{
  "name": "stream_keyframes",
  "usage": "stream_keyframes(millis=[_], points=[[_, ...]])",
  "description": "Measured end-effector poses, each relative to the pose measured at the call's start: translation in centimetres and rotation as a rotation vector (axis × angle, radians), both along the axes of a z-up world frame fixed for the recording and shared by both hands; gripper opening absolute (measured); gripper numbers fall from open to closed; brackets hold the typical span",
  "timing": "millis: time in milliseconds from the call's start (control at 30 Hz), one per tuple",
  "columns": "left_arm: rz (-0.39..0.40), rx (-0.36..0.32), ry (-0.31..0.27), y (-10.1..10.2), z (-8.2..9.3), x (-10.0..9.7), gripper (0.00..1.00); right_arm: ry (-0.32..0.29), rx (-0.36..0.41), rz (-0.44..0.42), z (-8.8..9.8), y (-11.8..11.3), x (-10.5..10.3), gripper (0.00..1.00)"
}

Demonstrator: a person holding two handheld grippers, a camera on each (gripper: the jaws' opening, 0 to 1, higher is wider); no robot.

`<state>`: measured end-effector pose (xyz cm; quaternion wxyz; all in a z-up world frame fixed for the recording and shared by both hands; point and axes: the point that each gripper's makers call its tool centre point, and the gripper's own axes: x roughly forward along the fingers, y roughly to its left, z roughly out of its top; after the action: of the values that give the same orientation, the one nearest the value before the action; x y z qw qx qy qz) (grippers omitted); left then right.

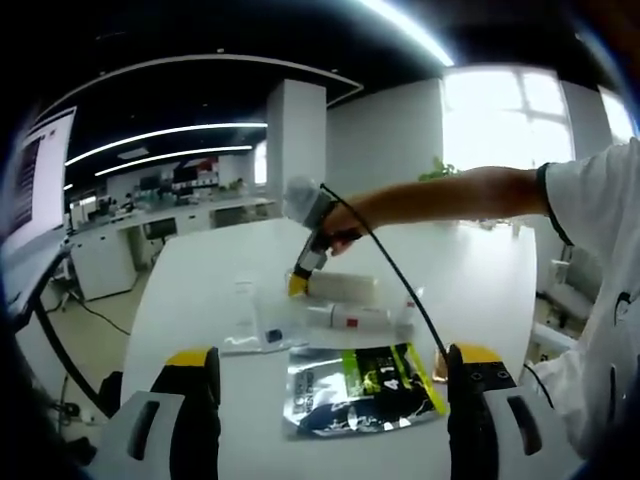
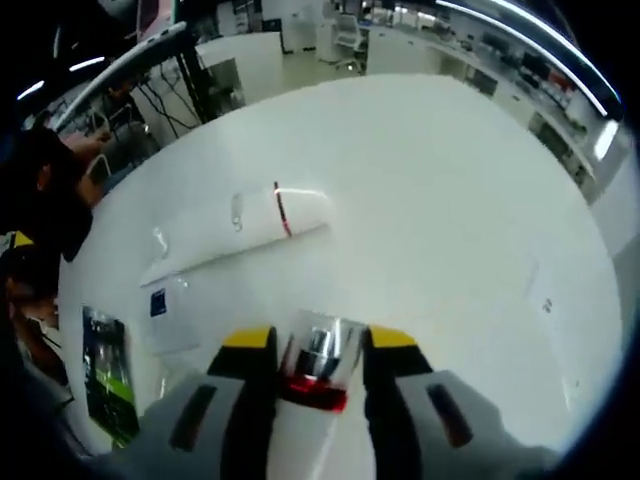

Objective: Arrange the skincare products in the storage area until every visible bottle or jar stands upright without overlapping.

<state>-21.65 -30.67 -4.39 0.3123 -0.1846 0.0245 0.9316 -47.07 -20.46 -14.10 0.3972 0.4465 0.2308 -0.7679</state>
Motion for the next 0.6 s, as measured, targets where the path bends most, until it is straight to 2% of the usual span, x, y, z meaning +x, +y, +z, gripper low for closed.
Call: stream_keyframes(millis=[267,600], points=[[-0.002,-0.003,-0.006,0.1,-0.2,-0.2,0.96,0.036,0.015,0.043,1.2,0.4,0.8,0.29],[-0.018,-0.008,-0.007,0.8,-0.3,0.0,0.96,0.075,-0.022,0.075,3.9,0.9,1.5,0.27]])
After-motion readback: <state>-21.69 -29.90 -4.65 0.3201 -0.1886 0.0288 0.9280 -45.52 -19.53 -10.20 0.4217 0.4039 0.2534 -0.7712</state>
